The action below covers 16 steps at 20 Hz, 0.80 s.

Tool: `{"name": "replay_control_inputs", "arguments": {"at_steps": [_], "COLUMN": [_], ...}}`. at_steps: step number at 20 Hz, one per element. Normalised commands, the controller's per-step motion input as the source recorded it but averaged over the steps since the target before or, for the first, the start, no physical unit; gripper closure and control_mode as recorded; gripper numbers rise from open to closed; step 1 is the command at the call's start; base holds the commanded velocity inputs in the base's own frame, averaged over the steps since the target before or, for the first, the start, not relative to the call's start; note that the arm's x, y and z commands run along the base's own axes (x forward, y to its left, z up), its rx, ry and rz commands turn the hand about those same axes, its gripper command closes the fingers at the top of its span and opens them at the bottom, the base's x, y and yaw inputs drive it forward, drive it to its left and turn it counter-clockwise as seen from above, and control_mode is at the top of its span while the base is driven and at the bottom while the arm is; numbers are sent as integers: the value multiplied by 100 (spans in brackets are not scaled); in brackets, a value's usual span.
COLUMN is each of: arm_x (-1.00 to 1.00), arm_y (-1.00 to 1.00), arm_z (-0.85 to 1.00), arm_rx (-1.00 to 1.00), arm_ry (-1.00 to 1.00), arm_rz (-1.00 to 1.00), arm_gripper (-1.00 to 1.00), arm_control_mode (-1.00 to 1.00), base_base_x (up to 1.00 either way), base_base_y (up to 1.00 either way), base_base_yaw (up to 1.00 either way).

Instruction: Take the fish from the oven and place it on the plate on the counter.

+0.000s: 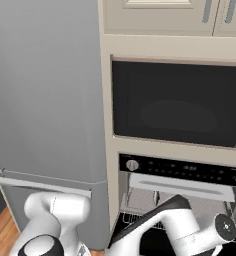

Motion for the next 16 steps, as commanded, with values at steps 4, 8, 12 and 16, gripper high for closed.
{"name": "replay_control_inputs", "arguments": {"at_steps": [4,8,12,16], "arm_x": [55,38,33,47], "arm_y": [58,52,62,51], "arm_z": [51,2,-40,-43], "arm_rx": [-4,-14,-7,-8], "arm_ry": [1,11,0,-10], "arm_rz": [21,19,12,9], "arm_gripper": [100,-100,-100,-100], "arm_control_mode": [-100,-100,-100,-100], "base_base_x": [0,0,0,0], "base_base_y": [0,0,0,0], "base_base_yaw": [0,0,0,0]}}
